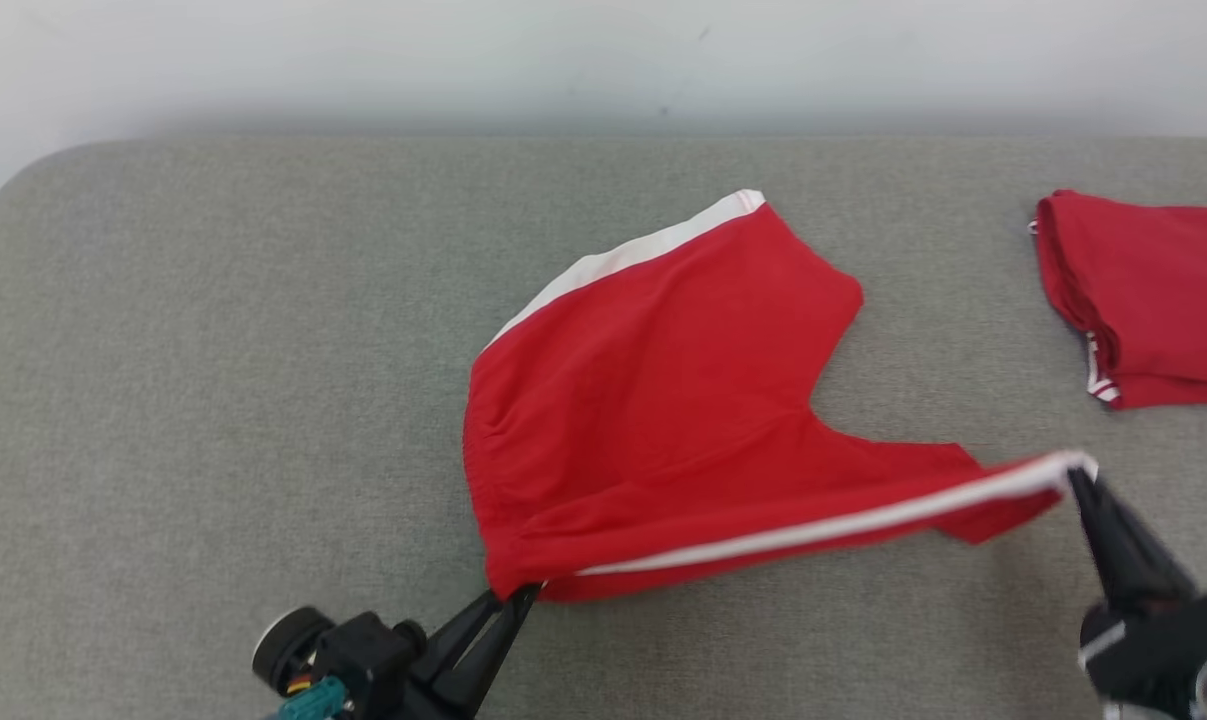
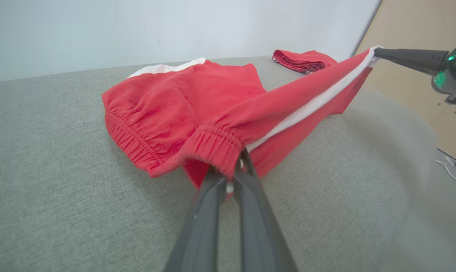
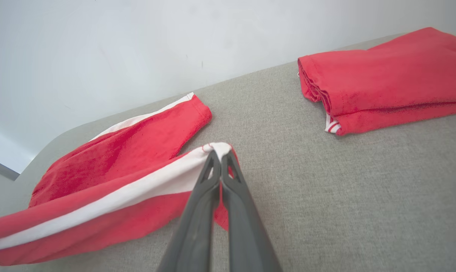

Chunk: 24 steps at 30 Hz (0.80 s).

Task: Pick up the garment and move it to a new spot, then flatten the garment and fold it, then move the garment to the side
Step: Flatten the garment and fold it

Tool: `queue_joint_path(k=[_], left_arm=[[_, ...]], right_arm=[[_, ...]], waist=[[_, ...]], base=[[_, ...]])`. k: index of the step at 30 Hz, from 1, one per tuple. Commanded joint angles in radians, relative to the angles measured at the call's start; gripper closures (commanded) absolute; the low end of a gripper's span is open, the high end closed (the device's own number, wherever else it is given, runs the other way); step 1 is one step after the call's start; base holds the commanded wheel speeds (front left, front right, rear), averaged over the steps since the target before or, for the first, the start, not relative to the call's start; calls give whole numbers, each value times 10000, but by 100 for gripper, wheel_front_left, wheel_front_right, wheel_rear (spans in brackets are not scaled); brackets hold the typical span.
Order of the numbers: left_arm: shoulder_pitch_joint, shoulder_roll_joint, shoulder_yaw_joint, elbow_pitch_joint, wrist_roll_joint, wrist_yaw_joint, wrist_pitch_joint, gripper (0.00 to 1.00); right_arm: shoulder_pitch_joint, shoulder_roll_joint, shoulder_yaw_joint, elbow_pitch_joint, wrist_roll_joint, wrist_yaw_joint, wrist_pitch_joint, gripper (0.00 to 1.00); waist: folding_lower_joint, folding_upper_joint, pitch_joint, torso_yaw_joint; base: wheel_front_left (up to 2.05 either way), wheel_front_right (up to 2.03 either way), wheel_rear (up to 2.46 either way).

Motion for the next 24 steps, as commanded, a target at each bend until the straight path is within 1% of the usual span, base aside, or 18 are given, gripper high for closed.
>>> queue_joint_path(k=[1, 2, 3, 9, 14, 18, 24], left_arm=[[-318, -125, 3, 5, 158, -54, -31, 100], [-432, -207, -8, 40, 145, -65, -31, 100], [-432, -207, -8, 40, 145, -65, -31, 100], [-1343, -723, 105, 342, -21, -50, -31, 100], [-2219, -1209, 324, 762, -333, -50, -31, 100], [-2994, -1585, 451, 1288, -453, -49, -31, 100], [-3909, -2093, 696, 1963, -530, -50, -32, 100]], right_arm=[[-742, -178, 22, 230, -71, -28, 98, 100], [-1148, -258, 111, 385, -126, -28, 142, 100], [-1148, -258, 111, 385, -126, -28, 142, 100], [-3703, -685, 639, 1835, -405, -28, 219, 100], [-5862, -982, 1382, 3399, -698, -28, 239, 100], [-7482, -1087, 1957, 4696, -957, -28, 64, 100], [-9545, -1023, 2639, 6717, -1332, -28, -261, 100]], waist=[[-1, -1, 242, 264], [-1, -1, 301, 340], [-1, -1, 301, 340], [-1, -1, 809, 900], [-1, -1, 1377, 1377], [-1, -1, 1863, 1710], [-1, -1, 2510, 2092]], base=[[0, 0, 0], [0, 0, 0], [0, 0, 0], [0, 0, 0], [0, 0, 0], [0, 0, 0], [0, 0, 0]])
